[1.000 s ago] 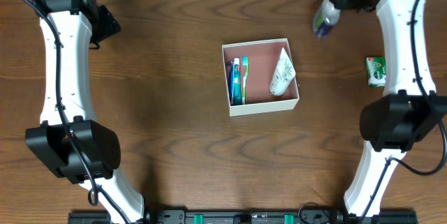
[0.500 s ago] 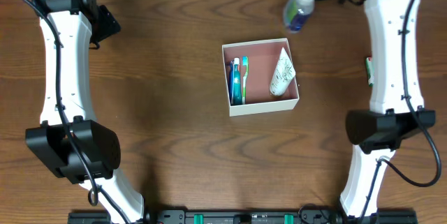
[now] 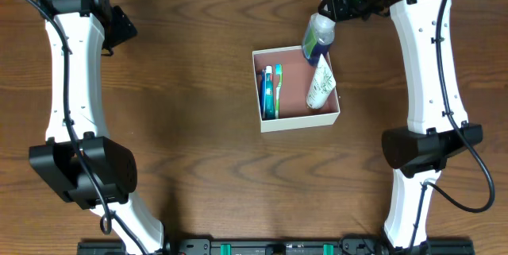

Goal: Pack container
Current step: 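Lower the pump bottle into the box's back corner and open the right gripper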

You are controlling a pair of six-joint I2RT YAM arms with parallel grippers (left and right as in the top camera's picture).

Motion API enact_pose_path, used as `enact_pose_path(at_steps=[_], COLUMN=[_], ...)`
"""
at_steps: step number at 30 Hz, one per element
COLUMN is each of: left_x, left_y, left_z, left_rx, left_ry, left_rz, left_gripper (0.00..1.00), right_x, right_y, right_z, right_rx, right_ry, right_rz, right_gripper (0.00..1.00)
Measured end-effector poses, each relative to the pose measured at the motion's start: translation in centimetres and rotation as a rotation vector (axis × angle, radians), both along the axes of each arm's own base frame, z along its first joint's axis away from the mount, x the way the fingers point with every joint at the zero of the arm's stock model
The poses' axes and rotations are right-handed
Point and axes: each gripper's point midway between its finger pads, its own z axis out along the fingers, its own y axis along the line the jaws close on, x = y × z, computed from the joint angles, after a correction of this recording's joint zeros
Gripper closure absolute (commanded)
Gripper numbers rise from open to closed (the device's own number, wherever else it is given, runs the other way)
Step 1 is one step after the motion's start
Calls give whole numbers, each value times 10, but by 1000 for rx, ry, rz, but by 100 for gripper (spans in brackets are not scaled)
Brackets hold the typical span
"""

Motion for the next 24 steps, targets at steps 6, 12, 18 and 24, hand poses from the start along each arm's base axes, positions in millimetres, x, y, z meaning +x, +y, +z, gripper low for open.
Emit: enact_pose_path(at_steps=[6,12,18,24], left_x=[0,0,0,0], left_y=[0,0,0,0], left_z=[0,0,0,0], left_rx=[0,0,0,0], left_ry=[0,0,0,0], left_rz=[0,0,0,0], left_gripper=[2,2,2,2], right_x=[0,-3,-2,0], right_y=[-1,-2,-5,-6], right_z=[-4,-29,-51,-74], right_rx=[-8,-26,-56,-75], right_ry=[10,81,122,155], right_rz=[-4,-3,-13,-17], right_gripper=[94,94,93,92])
